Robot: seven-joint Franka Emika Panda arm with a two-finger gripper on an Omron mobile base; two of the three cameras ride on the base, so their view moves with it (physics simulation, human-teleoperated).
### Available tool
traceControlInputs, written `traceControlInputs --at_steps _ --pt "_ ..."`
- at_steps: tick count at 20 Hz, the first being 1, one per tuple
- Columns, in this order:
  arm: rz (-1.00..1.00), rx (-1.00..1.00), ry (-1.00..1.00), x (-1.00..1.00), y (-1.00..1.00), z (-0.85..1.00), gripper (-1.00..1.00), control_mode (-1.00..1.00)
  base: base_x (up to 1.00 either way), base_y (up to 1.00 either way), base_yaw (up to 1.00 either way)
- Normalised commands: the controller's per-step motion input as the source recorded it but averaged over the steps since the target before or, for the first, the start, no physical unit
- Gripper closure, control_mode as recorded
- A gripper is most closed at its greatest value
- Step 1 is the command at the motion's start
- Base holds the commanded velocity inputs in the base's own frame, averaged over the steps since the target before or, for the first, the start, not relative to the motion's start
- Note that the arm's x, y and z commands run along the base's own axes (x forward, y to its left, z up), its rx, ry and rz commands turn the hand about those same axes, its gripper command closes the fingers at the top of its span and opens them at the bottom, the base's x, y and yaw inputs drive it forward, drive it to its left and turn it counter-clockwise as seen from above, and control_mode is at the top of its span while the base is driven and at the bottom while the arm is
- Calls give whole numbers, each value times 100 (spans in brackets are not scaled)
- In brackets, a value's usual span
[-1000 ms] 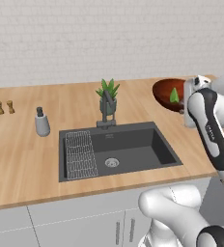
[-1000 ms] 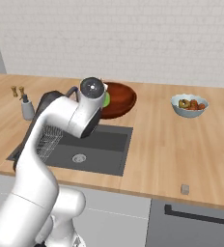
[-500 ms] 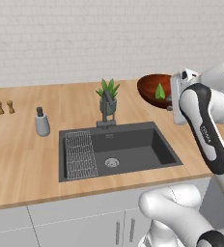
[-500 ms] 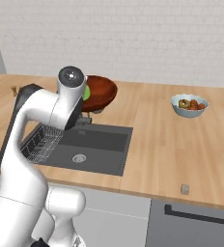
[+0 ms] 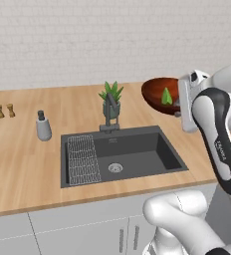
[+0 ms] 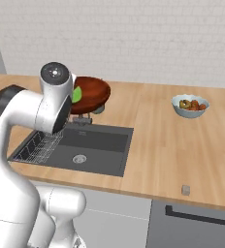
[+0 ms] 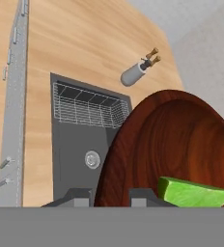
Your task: Pick the lemon wedge from the sink and place it in the bowl. Then pick the bowl and place it in the microwave. Then close the microwave door and press the start button.
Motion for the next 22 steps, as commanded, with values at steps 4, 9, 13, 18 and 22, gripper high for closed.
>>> traceControlInputs --at_steps 4,9,13,18,22 --pt "0 0 0 -23 2 14 100 100 -9 0 0" --pt "0 0 0 0 0 0 100 100 -53 -1 0" --pt "0 0 0 0 0 0 100 100 -68 -51 -6" --pt "0 0 0 0 0 0 100 100 -58 -24 -16" --pt "0 0 0 0 0 0 100 100 -10 -4 -45"
